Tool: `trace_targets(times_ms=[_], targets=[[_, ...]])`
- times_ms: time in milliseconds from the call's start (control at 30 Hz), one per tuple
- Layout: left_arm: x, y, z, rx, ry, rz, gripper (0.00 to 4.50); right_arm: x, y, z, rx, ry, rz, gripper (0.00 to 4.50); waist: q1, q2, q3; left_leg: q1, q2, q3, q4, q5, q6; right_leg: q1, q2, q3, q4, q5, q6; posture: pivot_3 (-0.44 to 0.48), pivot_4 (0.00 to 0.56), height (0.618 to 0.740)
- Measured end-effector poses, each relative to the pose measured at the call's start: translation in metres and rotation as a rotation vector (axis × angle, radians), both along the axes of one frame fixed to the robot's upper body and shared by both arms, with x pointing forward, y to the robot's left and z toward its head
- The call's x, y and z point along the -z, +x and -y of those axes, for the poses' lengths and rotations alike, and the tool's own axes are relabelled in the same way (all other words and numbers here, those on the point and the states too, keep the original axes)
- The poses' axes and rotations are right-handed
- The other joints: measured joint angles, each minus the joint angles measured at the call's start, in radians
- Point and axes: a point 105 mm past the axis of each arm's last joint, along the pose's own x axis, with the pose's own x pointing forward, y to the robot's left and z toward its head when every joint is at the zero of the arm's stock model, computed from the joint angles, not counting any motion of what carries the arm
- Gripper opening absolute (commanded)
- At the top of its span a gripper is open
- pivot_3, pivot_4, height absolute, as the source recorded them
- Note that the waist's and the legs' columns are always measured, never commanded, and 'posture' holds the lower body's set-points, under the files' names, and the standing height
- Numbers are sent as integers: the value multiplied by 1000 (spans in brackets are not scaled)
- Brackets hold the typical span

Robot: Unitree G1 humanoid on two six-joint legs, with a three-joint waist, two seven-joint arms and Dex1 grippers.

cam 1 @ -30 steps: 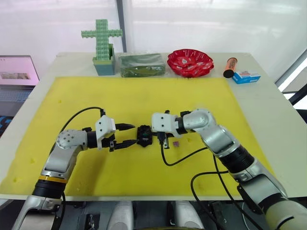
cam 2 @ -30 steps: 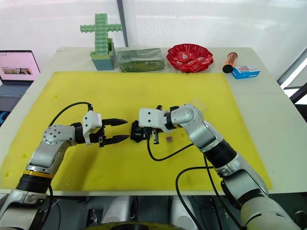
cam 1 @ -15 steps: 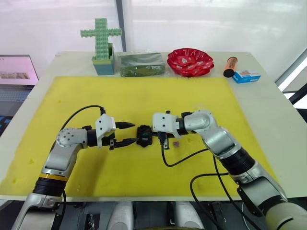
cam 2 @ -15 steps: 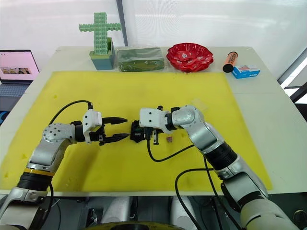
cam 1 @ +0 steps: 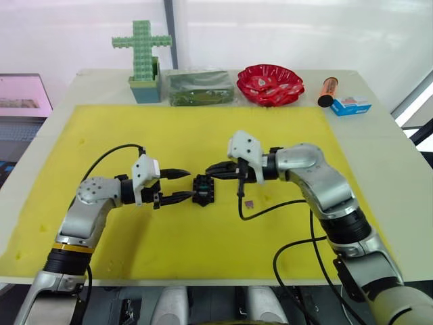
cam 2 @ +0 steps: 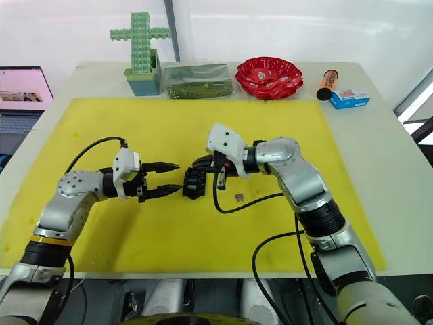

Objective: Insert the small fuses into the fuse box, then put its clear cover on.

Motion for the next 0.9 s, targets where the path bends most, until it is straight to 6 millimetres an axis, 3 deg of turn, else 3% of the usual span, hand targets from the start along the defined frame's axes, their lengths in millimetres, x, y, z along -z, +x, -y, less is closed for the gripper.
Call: trace_targets(times_ms=[167,333,433,567,733,900], targets=[[-12,2,-23,-42,35,4,4386,5,0,50,73,-46,35,2643,0,0,0,0,0,0,0,0,0,1,0,0,-2,0,0,0,150,740],[-16,5,-51,-126,67,23,4500,2,-2,91,167,-54,16,4459,-4,2,2,0,1,1,0,0,0,0,1,0,-2,0,0,0,150,740],[-21,7,-78,-212,90,35,4500,-4,-5,117,234,-64,5,4459,-1,1,3,0,2,1,0,0,0,0,2,0,-2,0,0,0,150,740],[-21,7,-96,-271,90,59,4500,3,-12,143,287,-105,-10,4459,2,2,3,0,1,1,0,0,0,1,1,0,-3,-2,-4,0,150,740],[-22,9,-100,-297,78,100,4500,3,-14,156,352,-52,-77,4459,2,1,3,0,2,1,1,0,0,1,1,1,-3,-2,-4,0,150,740],[-29,7,-85,-272,22,154,4500,-8,-21,152,373,92,-198,4459,2,0,4,0,2,1,0,0,0,2,1,1,-3,0,-1,0,150,740]])
